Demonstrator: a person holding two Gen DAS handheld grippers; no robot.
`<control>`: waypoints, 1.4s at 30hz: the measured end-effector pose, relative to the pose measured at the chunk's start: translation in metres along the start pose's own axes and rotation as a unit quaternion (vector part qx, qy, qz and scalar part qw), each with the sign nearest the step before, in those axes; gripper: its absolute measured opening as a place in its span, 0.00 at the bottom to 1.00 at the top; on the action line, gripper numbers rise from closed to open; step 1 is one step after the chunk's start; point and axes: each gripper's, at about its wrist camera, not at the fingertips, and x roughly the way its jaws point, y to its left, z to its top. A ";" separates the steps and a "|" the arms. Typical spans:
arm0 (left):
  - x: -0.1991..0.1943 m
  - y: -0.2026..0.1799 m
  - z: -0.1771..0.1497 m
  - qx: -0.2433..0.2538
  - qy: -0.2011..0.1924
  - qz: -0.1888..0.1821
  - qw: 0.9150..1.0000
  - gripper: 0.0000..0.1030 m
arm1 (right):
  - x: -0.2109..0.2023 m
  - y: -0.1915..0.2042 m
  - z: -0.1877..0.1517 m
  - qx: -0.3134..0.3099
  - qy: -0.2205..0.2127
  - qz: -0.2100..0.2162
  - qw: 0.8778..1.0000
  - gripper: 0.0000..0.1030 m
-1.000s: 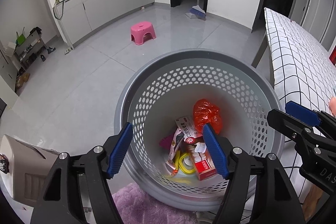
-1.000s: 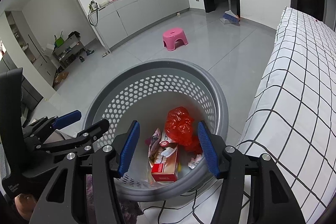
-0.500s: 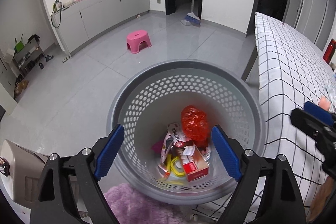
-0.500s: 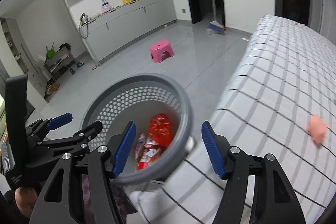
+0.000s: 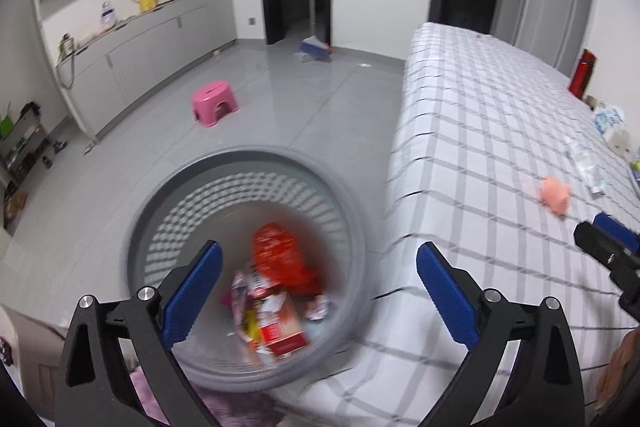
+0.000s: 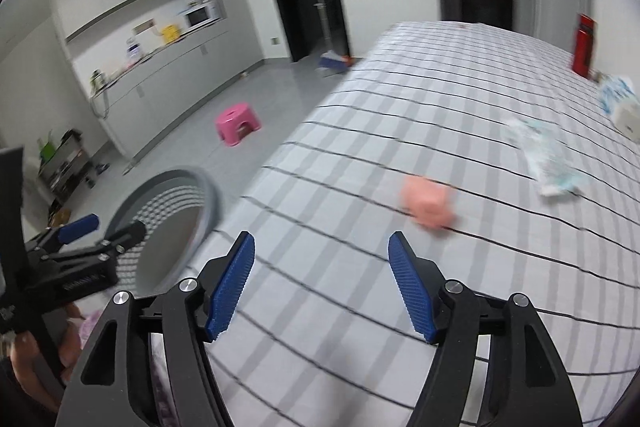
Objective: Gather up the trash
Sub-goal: 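Move both tools back to the table toward the pig toy and packet, then grasp the blue-white packet with the right tool while the left tool grasps the pink pig toy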
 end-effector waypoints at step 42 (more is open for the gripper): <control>0.051 -0.200 0.022 0.036 0.014 -0.049 0.998 0.94 | 0.073 -0.208 0.074 0.023 0.047 -0.119 0.991 0.71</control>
